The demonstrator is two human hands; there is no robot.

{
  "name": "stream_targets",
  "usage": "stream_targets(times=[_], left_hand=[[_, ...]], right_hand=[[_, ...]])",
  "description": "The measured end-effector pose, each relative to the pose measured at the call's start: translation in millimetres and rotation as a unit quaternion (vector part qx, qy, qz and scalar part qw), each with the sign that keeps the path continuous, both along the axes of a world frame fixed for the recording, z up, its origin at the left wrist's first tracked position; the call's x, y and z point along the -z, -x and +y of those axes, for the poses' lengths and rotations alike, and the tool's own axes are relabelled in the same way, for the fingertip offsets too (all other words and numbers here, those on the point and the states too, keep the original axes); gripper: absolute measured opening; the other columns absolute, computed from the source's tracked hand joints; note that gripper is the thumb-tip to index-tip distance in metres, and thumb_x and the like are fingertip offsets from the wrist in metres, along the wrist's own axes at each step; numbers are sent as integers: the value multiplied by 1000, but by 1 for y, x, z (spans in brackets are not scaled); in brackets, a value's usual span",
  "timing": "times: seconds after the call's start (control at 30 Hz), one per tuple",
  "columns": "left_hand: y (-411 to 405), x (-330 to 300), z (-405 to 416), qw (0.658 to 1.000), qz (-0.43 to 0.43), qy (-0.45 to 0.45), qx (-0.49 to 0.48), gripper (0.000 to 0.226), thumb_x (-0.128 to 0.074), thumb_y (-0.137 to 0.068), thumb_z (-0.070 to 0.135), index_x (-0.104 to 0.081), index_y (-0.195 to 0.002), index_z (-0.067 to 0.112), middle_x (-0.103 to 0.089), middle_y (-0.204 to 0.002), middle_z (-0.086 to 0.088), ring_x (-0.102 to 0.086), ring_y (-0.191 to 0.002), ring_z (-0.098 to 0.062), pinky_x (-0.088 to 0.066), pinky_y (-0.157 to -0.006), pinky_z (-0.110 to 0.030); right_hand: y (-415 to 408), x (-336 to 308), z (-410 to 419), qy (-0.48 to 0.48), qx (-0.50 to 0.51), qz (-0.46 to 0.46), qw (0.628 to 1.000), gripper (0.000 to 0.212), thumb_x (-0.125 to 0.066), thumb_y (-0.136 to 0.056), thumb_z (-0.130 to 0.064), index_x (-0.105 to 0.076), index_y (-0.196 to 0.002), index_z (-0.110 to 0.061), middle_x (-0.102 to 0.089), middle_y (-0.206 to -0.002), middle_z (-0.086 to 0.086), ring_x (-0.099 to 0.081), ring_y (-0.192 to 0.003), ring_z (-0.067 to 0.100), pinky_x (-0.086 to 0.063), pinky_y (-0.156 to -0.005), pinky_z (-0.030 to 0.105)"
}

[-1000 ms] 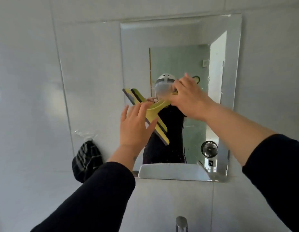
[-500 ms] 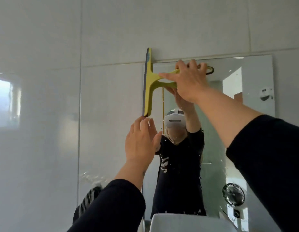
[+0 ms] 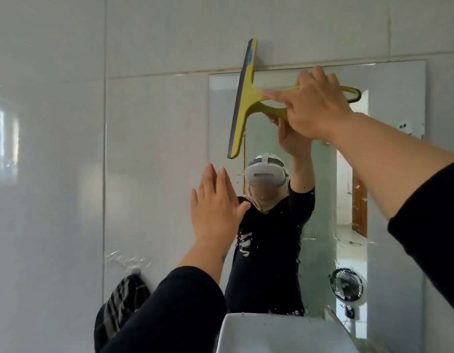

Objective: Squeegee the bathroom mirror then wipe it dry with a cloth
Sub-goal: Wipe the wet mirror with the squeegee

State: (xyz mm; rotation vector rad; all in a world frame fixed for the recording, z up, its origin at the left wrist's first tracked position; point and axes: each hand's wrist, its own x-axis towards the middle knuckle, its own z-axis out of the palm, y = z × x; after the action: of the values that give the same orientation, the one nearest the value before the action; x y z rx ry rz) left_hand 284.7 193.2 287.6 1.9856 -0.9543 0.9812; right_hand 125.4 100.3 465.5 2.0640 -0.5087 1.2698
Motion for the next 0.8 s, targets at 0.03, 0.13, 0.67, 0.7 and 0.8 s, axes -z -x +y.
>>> stream_targets(times=[0.03,0.13,0.67,0.7,0.8], left_hand=[[1,-1,0,1000,4,-3,-2,89,-50,-85,62,-3,-151,23,10,-160,0,1,-147,-18,-7,-120,-41],[8,-5,1,1000,17,-18,-18,90,-52,-86,59,-3,-150,21,10,-160,-1,0,-147,-19,-7,-119,-43],[42,-27,-20,999,27,-25,-3,88,-64,-80,45,-9,-148,28,2,-159,-9,-11,-145,-27,-24,-114,-45],[42,-27,-20,999,25,-23,-7,87,-63,-81,44,-9,-147,28,1,-159,-9,-12,-145,-27,-23,-114,-45],[43,-27,-20,1000,25,-17,-8,87,-64,-81,43,-10,-147,28,1,-159,-9,-13,-145,-27,-24,-114,-46]], right_hand=[[9,2,-4,-1,8,-4,1000,51,-33,-99,-23,-27,-141,-52,-47,-102,13,-40,-104,33,-31,-86,41],[35,7,-15,-19,31,-12,999,53,-34,-99,-20,-28,-141,-52,-48,-107,16,-40,-106,34,-31,-88,41],[115,28,-46,-107,114,-37,987,49,-32,-101,-25,-26,-142,-51,-50,-115,18,-51,-104,38,-37,-90,44],[120,29,-47,-119,118,-38,985,48,-31,-102,-26,-25,-142,-51,-50,-116,18,-52,-103,38,-39,-88,44],[131,34,-51,-174,112,-56,977,47,-29,-102,-28,-25,-142,-53,-51,-119,18,-53,-105,41,-43,-82,42]])
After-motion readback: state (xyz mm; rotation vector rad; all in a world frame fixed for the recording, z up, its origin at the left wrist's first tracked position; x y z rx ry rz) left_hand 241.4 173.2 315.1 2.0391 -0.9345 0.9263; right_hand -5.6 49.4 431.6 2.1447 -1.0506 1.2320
